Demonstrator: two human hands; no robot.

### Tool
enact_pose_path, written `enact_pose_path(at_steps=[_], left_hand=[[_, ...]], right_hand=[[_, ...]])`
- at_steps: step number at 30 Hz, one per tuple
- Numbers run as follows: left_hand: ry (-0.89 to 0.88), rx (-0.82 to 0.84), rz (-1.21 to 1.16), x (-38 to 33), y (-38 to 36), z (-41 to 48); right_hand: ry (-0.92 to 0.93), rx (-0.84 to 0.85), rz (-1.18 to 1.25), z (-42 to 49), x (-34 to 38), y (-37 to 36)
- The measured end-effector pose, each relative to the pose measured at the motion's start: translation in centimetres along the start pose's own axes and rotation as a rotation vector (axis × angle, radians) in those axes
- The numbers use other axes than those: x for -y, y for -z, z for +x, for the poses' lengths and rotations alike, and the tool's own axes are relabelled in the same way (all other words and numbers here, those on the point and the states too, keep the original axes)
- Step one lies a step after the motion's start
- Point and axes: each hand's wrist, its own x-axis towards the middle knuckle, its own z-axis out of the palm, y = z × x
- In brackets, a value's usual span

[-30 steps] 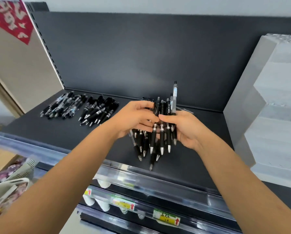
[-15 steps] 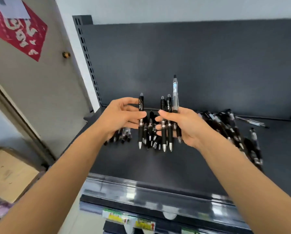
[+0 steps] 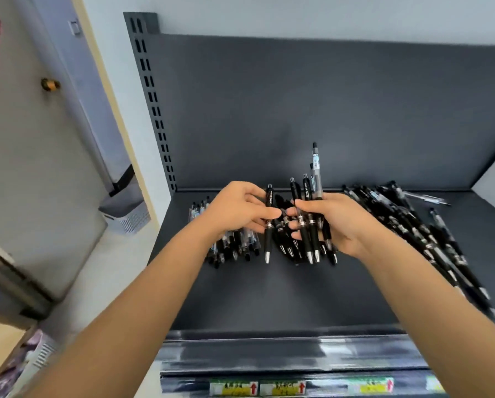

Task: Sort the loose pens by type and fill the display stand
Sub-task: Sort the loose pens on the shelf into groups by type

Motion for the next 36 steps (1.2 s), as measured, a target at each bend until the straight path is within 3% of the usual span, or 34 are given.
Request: enact_pose_path(at_steps=[8,14,31,36], left_hand=[[0.025,-0.051,0.289,0.2,-3.9,4.0],[-0.057,-0.148,0.470,0.1,-4.3,4.5],[-0.114,-0.090,0.459,0.2,-5.1,5.1],[-0.216,-0.098,0.318,0.0,-5.2,4.8]], right_hand=[[0.006,-0.111,-0.061,0.2,0.6,2.9],[-0.007,-0.122,-0.030,1.0,0.7,4.1],[-0.035,-0.100,-0.063,2.1,0.1,4.7],[-0.021,-0.048,0.028,2.1,-0.2,4.5]])
